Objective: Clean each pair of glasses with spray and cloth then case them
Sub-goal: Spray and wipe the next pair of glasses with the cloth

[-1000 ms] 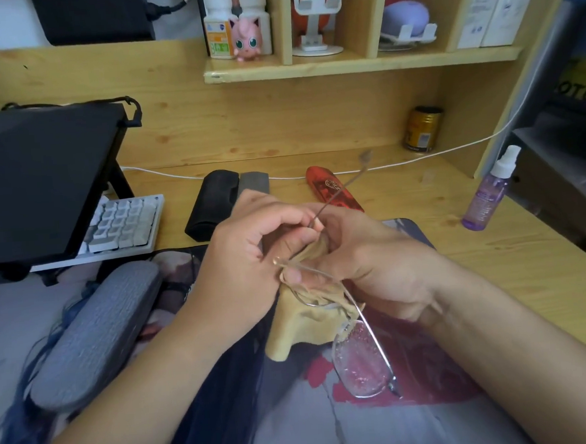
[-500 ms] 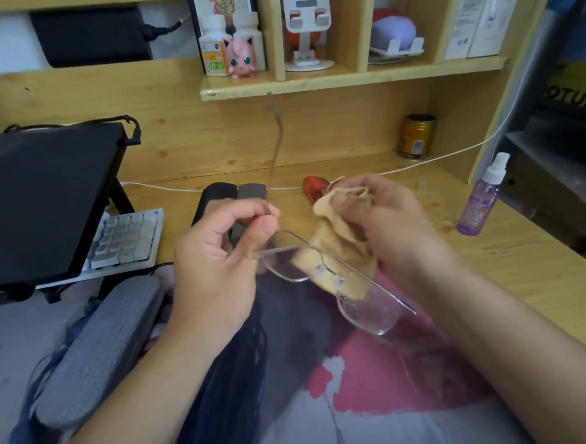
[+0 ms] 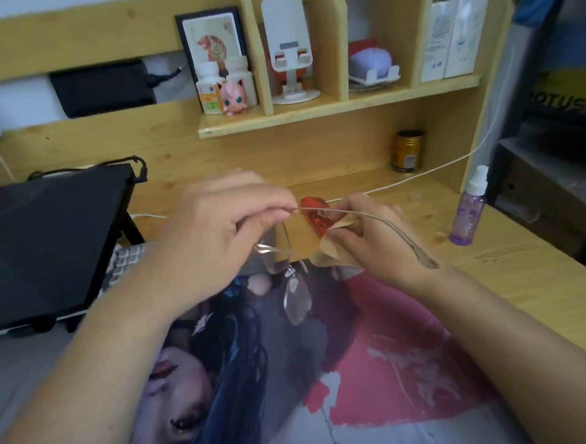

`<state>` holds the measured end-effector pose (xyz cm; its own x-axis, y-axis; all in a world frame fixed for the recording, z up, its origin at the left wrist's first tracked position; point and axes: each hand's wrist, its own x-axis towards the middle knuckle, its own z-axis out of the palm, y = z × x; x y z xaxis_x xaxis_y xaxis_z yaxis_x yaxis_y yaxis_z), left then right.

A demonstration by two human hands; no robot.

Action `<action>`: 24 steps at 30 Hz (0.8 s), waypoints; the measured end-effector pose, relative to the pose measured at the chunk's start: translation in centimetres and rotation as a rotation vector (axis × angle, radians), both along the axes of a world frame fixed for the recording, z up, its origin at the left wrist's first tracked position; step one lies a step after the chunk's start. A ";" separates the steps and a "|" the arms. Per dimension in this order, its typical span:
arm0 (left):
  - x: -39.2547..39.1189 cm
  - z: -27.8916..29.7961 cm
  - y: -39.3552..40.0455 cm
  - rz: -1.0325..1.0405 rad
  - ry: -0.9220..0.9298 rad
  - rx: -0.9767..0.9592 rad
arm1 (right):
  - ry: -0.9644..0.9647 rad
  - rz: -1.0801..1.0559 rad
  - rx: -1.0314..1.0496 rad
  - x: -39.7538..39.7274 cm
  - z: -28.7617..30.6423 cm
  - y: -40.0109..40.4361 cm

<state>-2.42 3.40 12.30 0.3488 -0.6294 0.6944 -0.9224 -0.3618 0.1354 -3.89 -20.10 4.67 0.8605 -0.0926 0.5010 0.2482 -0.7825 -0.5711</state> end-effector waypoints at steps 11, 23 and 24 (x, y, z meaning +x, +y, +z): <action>1.9 9.5 -2.9 0.023 -0.338 0.540 | -0.037 0.084 -0.036 -0.7 0.8 -0.2; 1.1 1.6 1.4 0.155 -0.023 -0.093 | 0.221 -0.038 -0.269 -1.4 2.5 -0.4; 0.8 -0.1 1.7 0.174 0.021 -0.218 | 0.199 -0.075 -0.336 -1.5 2.7 -0.4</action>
<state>-1.66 5.12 12.18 0.4545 -0.3949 0.7984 -0.8449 -0.4751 0.2459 -5.37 -20.51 7.39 0.9410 -0.0183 0.3378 0.0935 -0.9455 -0.3118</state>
